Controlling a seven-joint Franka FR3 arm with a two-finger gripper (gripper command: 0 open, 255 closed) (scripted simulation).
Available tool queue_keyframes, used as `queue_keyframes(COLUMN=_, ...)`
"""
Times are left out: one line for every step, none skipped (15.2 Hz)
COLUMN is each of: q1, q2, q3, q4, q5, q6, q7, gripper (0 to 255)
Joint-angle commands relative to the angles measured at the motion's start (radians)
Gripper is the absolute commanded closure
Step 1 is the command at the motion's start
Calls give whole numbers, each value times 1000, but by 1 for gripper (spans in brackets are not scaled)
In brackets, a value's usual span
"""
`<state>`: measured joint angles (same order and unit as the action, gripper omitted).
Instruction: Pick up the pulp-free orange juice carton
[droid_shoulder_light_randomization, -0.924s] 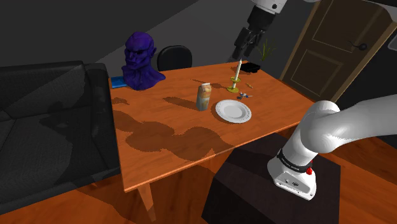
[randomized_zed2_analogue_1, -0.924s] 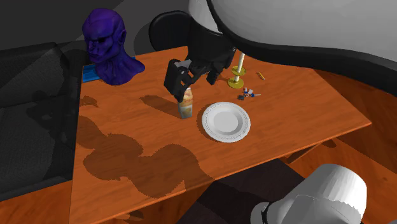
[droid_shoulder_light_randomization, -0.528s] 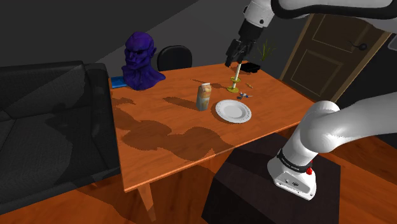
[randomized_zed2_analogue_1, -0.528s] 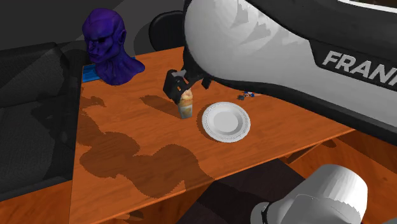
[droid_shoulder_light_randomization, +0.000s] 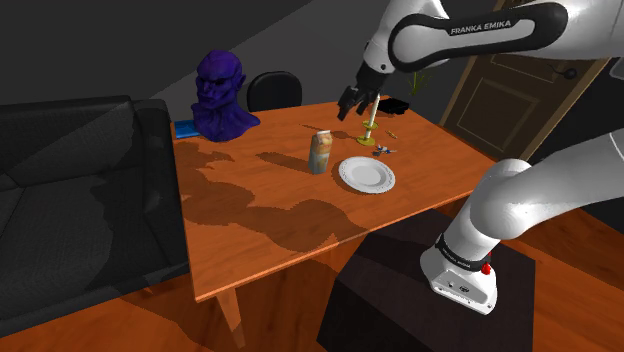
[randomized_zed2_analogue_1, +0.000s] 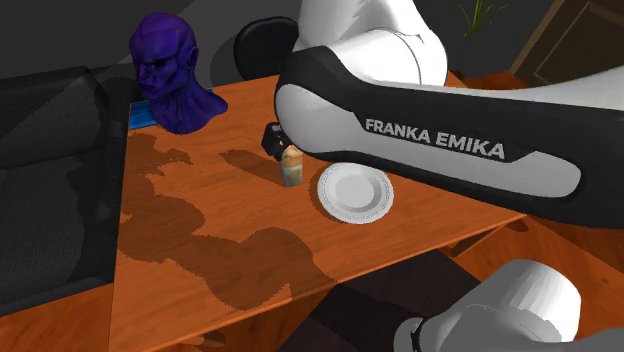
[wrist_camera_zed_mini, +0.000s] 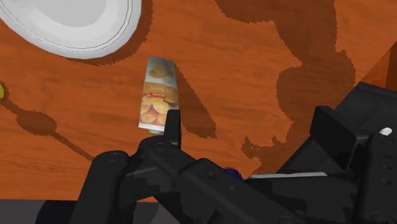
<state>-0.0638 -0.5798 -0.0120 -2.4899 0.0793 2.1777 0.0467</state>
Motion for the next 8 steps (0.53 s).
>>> queue_keyframes(q1=-7, q2=54, q3=-1, q4=-16, q5=-4, q6=85, q7=1, gripper=0)
queue_keyframes(q1=-12, q2=83, q3=-4, q4=-21, q5=-6, q6=125, q7=-1, gripper=0)
queue_keyframes(q1=-16, q2=114, q3=-7, q4=-24, q5=-8, q6=165, q7=-3, gripper=0)
queue_keyframes(q1=-20, q2=146, q3=-10, q4=-26, q5=-10, q6=204, q7=-5, gripper=0)
queue_keyframes(q1=-24, q2=178, q3=-14, q4=-26, q5=-11, q6=242, q7=-7, gripper=0)
queue_keyframes(q1=-28, q2=212, q3=-17, q4=-24, q5=-12, q6=280, q7=-9, gripper=0)
queue_keyframes(q1=-32, q2=247, q3=-21, q4=-21, q5=-13, q6=318, q7=-11, gripper=0)
queue_keyframes(q1=-35, q2=283, q3=-25, q4=-16, q5=-13, q6=355, q7=-13, gripper=0)
